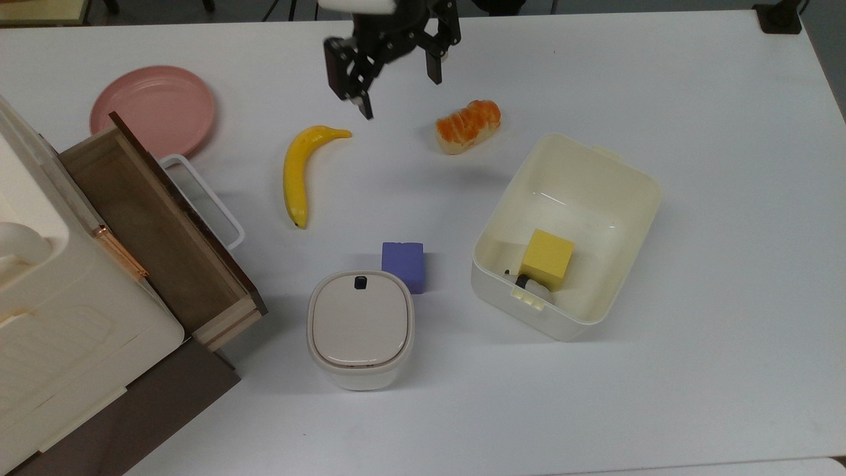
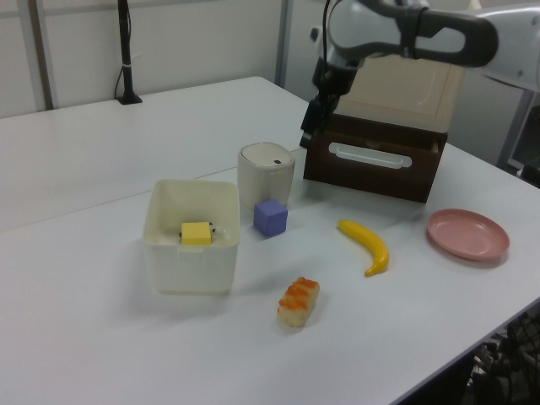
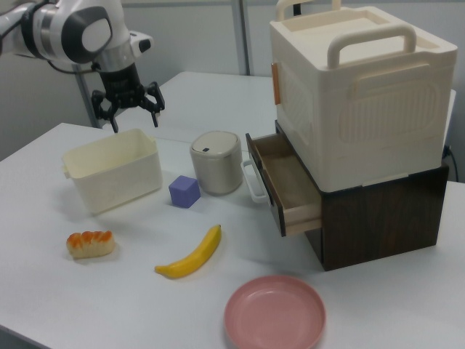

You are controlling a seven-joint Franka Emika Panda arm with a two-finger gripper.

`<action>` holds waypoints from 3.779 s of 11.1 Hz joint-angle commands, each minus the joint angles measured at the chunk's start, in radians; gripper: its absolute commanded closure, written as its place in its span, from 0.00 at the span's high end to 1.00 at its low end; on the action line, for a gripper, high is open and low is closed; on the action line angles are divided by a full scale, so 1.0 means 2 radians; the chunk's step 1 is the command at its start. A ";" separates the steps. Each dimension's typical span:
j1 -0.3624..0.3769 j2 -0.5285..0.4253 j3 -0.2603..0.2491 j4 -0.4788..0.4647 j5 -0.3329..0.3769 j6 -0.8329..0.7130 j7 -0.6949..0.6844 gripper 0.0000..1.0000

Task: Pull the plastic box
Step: 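Move the gripper over the cream plastic box and lower it inside the rim, then hook the box rim and pull the box toward the arm's base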

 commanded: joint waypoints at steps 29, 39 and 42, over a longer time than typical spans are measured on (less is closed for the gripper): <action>0.081 0.072 0.049 -0.116 -0.056 0.187 -0.096 1.00; 0.078 0.018 0.022 -0.166 -0.076 0.123 -0.098 1.00; 0.077 0.018 0.022 -0.161 -0.076 0.122 -0.092 1.00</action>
